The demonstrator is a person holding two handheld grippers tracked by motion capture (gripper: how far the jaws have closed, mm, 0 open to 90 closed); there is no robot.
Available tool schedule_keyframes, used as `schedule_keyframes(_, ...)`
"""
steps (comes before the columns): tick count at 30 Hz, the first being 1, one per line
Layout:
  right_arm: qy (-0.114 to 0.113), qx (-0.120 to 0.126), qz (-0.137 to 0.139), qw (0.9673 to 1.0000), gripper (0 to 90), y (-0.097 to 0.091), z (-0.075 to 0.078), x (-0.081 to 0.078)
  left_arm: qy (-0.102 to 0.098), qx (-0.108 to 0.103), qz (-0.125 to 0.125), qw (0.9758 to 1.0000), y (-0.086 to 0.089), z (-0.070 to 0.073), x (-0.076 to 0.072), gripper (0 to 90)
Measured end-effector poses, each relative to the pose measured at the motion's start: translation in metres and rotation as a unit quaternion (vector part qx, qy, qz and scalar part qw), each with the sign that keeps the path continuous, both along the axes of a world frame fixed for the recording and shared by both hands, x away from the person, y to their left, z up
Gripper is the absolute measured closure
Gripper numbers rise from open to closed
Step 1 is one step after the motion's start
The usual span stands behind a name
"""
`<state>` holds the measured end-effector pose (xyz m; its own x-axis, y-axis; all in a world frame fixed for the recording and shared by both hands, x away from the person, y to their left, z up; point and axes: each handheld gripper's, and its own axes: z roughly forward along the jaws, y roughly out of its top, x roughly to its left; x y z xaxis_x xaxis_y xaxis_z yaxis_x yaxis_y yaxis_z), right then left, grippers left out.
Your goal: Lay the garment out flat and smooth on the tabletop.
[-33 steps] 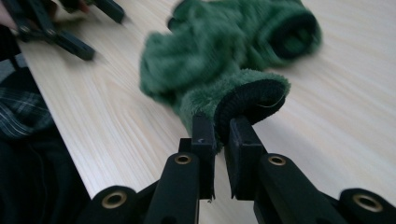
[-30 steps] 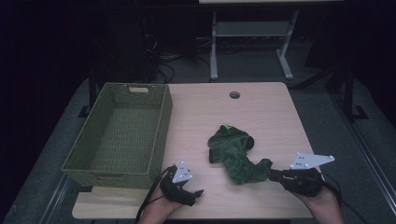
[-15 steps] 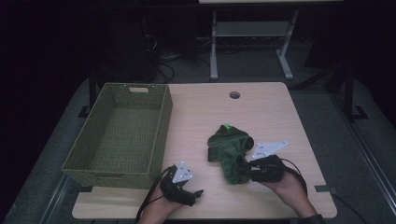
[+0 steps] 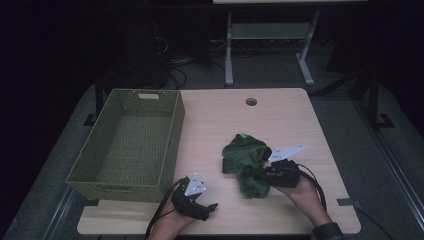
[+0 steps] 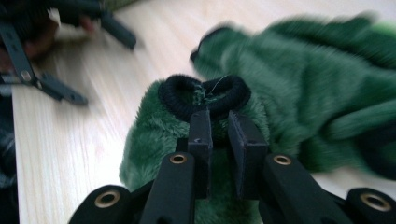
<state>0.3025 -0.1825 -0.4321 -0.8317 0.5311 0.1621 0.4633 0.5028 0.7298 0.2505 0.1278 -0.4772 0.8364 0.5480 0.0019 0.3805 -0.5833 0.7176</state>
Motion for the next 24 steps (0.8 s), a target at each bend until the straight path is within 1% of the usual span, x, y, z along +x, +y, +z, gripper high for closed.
schedule_keyframes(4,0.026,-0.017,0.011,0.9995,79.2,0.012,-0.01,0.002,0.001,-0.001,0.001,1.0,0.0,0.0,0.0,12.9)
schedule_keyframes(5,0.036,-0.023,0.016,0.999,79.2,0.015,-0.013,0.003,0.001,-0.001,0.001,1.0,0.0,0.0,0.0,13.0)
schedule_keyframes(6,0.04,-0.024,0.018,0.9987,79.2,0.017,-0.015,0.004,0.001,-0.001,0.0,1.0,0.0,0.0,0.0,13.0)
schedule_keyframes(7,0.051,-0.029,0.019,0.9981,79.9,0.02,-0.017,0.005,0.001,-0.002,-0.001,1.0,0.0,0.0,0.0,13.2)
schedule_keyframes(10,0.066,-0.035,0.013,0.9972,81.9,0.027,-0.019,0.002,0.001,-0.003,-0.004,1.0,0.001,0.0,0.001,13.6)
schedule_keyframes(12,0.053,-0.046,0.003,0.9975,83.7,0.03,-0.021,-0.002,0.0,-0.003,-0.003,1.0,0.001,0.0,0.001,13.8)
schedule_keyframes(13,0.051,-0.049,0.001,0.9975,83.8,0.031,-0.021,-0.002,0.001,-0.003,-0.003,1.0,0.001,0.0,0.002,13.8)
schedule_keyframes(16,0.04,-0.052,0.003,0.9978,83.2,0.031,-0.022,-0.002,0.001,-0.004,-0.002,1.0,0.001,0.0,0.002,14.0)
schedule_keyframes(18,0.036,-0.046,0.002,0.9983,80.2,0.03,-0.02,-0.004,0.006,-0.007,0.0,1.0,0.001,0.0,0.004,14.3)
schedule_keyframes(19,0.026,-0.039,0.003,0.9989,77.7,0.027,-0.017,-0.004,0.009,-0.005,0.001,0.9999,0.0,0.001,0.004,14.4)
schedule_keyframes(20,0.023,-0.036,0.002,0.9991,75.3,0.025,-0.015,-0.004,0.01,-0.003,0.003,0.9999,0.0,0.002,0.005,14.5)
schedule_keyframes(23,0.019,-0.022,-0.003,0.9996,69.2,0.02,-0.007,-0.004,0.011,0.002,0.002,0.9999,-0.003,0.003,0.007,14.4)
schedule_keyframes(24,0.014,-0.022,-0.003,0.9997,67.2,0.019,-0.004,-0.004,0.01,0.002,0.0,0.9999,-0.004,0.005,0.008,14.4)
